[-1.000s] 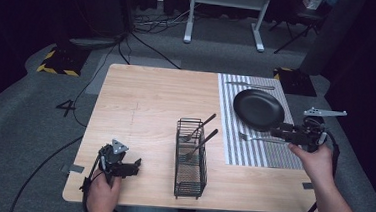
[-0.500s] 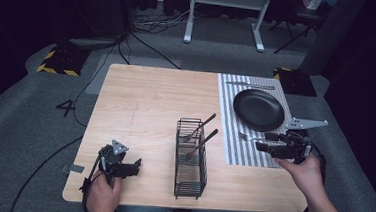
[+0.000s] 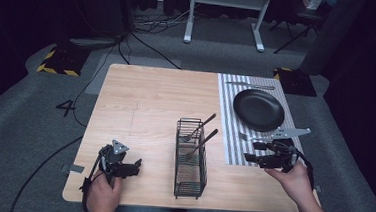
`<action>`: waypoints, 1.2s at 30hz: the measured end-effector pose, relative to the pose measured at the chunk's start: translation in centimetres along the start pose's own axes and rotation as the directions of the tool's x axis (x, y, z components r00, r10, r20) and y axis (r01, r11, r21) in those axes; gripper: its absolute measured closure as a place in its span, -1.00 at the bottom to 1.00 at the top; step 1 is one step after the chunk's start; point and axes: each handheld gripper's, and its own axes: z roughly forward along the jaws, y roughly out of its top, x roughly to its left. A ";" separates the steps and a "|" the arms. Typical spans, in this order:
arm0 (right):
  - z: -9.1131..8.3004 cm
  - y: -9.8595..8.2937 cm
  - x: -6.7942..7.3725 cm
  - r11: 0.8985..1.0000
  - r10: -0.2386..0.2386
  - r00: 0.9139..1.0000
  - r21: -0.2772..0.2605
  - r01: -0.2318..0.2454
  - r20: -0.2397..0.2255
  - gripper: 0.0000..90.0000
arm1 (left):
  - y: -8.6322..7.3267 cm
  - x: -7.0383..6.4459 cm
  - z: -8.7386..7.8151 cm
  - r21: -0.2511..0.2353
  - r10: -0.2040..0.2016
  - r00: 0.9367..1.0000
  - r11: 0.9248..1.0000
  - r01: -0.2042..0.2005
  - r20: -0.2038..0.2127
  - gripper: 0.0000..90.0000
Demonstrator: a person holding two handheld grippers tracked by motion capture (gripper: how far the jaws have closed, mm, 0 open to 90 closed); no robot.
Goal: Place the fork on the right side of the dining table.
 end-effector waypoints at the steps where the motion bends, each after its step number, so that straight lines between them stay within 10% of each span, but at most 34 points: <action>1: 0.3 -0.2 0.0 1.000 0.000 1.000 0.003 0.000 -0.001 -0.23 | 0.0 0.0 0.0 0.000 0.000 1.000 1.000 0.000 0.000 -0.82; 36: 6.0 -7.6 -0.1 0.995 -0.099 0.994 -0.001 0.099 0.036 -0.17 | 0.0 0.0 0.0 0.000 -0.001 1.000 1.000 0.001 0.001 -0.82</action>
